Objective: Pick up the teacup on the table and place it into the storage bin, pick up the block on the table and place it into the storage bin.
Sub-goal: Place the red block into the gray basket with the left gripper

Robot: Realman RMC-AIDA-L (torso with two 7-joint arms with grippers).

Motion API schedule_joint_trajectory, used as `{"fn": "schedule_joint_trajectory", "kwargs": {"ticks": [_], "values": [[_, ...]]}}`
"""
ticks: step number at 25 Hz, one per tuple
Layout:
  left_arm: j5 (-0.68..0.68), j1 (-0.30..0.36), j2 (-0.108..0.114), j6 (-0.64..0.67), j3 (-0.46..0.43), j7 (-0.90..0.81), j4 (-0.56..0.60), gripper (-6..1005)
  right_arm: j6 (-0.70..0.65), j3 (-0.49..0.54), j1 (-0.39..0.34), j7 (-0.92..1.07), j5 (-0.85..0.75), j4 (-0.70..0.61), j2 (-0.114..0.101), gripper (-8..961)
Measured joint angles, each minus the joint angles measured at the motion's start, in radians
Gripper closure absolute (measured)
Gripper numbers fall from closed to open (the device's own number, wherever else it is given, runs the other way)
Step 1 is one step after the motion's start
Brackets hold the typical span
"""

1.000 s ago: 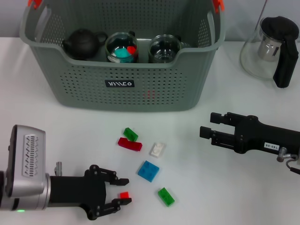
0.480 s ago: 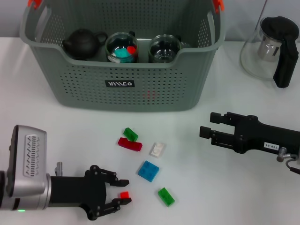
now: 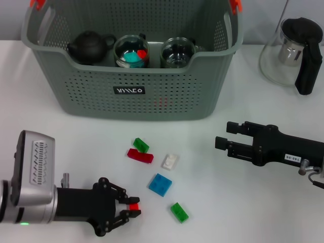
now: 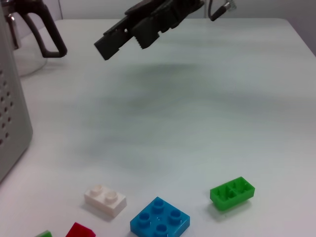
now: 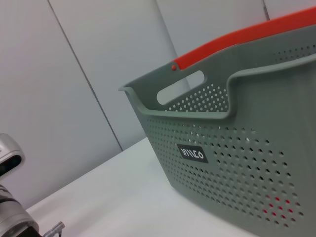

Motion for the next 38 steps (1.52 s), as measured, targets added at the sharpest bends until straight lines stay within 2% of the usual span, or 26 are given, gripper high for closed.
{"fn": "schedule_joint_trajectory", "kwargs": {"ticks": [1,6,11,14,18,24,27,32,34,38], "values": [[0.000,-0.001,0.001,0.001,-0.003,-0.008,0.001,815,-0.001,0.000,0.000,0.000,0.000,0.000,0.000,239],[-0.008,-0.002,0.004,0.054,-0.025,-0.040,0.031,815,-0.004,0.000,0.000,0.001,-0.001,0.000,-0.001,238],[-0.034,-0.040,0.011,0.232,-0.154,-0.085,0.104,815,-0.005,0.000,0.000,0.001,-0.001,0.000,-0.001,238],[-0.076,-0.100,0.022,0.308,-0.230,-0.180,0.154,815,-0.007,0.000,0.001,0.001,-0.001,0.000,-0.001,238],[-0.151,-0.189,0.030,0.316,-0.258,-0.359,0.224,815,-0.008,0.000,0.004,0.001,0.000,0.000,0.002,239],[-0.164,-0.350,0.031,0.197,-0.251,-0.588,0.333,816,-0.008,0.000,0.005,0.001,0.002,0.000,0.006,239],[-0.157,-0.409,0.040,0.069,-0.210,-0.632,0.341,816,-0.008,0.000,0.005,0.001,0.003,0.000,0.007,238],[-0.104,-0.417,0.057,-0.210,-0.059,-0.672,0.336,816,-0.008,0.000,0.006,0.001,0.004,0.000,0.006,238],[-0.062,-0.410,0.053,-0.299,-0.032,-0.683,0.339,816,-0.008,0.000,0.007,0.001,0.005,-0.001,0.004,238],[-0.027,-0.394,0.045,-0.388,-0.008,-0.689,0.331,816,-0.008,0.000,0.011,0.001,0.005,-0.002,0.002,239]]}}
